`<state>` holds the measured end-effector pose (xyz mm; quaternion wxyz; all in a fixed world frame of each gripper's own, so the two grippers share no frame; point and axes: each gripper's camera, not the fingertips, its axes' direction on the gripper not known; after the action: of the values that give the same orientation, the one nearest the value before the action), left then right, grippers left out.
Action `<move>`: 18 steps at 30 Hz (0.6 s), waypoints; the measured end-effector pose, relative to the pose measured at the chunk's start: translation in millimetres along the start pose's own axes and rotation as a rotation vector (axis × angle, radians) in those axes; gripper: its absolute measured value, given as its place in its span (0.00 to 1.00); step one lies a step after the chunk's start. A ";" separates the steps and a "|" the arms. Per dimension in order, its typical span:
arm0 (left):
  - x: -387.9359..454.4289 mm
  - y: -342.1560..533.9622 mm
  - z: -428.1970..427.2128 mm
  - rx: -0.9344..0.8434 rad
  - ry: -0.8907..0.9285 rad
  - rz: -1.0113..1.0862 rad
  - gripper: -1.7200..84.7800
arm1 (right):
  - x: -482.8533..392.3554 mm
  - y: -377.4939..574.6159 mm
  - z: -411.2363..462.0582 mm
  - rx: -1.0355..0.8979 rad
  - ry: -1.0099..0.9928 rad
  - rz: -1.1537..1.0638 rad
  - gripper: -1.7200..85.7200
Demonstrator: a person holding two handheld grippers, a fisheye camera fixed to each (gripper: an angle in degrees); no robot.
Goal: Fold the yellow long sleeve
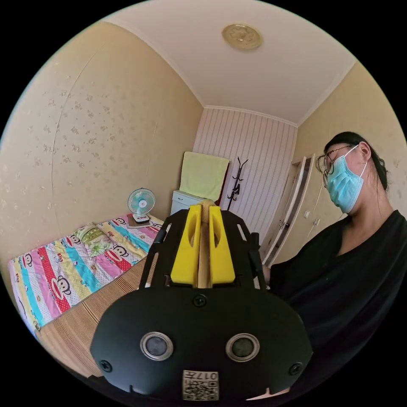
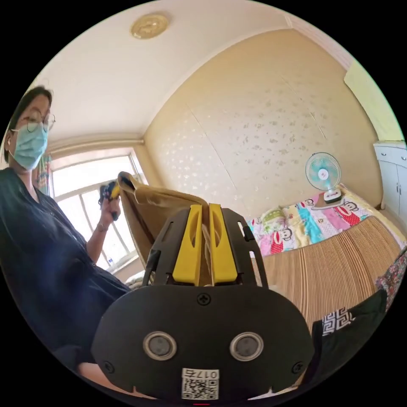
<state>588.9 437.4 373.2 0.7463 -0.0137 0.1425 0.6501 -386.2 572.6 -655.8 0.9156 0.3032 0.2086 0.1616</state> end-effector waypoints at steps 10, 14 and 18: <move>23.4 13.2 -31.1 -0.070 0.290 0.030 0.04 | -98.1 -49.7 -69.4 0.359 -0.376 -0.133 0.06; 29.1 -17.9 -34.8 -0.035 0.277 -0.002 0.04 | -155.7 -94.6 -90.3 0.426 -0.361 -0.282 0.06; -5.3 -45.6 -23.3 -0.089 0.064 -0.211 0.04 | -194.8 -138.6 -72.8 0.238 -0.066 -0.309 0.06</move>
<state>628.2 420.5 344.5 0.8042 -0.0828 0.1350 0.5729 -565.3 419.9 -739.9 0.8936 0.3789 0.2402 -0.0168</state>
